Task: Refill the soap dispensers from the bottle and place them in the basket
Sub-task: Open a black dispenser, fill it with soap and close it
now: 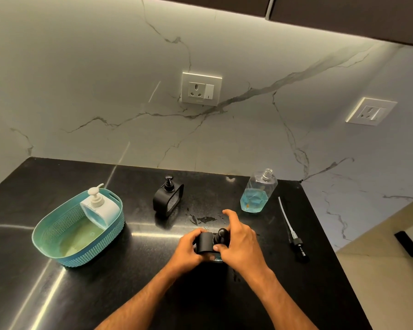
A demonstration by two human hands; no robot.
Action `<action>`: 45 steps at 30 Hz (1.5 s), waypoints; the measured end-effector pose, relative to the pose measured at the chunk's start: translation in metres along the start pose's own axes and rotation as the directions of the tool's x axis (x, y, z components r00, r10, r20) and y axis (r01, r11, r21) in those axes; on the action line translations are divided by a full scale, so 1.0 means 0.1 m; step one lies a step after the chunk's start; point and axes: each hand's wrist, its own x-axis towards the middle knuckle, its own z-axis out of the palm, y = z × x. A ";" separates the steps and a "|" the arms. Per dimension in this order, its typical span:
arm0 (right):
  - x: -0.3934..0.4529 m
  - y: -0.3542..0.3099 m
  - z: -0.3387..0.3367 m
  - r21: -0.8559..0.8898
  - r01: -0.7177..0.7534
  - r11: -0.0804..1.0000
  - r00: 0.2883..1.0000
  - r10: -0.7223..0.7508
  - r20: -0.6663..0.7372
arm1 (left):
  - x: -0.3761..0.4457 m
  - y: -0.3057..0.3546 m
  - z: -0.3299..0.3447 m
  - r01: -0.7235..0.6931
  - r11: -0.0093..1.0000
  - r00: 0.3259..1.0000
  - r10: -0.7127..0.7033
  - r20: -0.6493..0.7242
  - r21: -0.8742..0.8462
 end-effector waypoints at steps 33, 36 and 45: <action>0.01 0.07 0.16 0.095 -0.004 0.995 0.988 0.019 -0.156 | -0.01 0.06 -0.02 -0.004 0.999 1.000 0.004 0.013 0.053; -0.03 0.04 0.20 0.104 -0.035 0.994 0.979 0.055 -0.194 | -0.03 0.07 -0.01 -0.008 0.999 1.000 0.008 0.001 0.044; -0.12 0.05 0.26 0.065 -0.010 0.998 0.960 0.028 -0.277 | -0.06 0.14 -0.02 0.012 0.999 1.000 -0.011 -0.022 0.033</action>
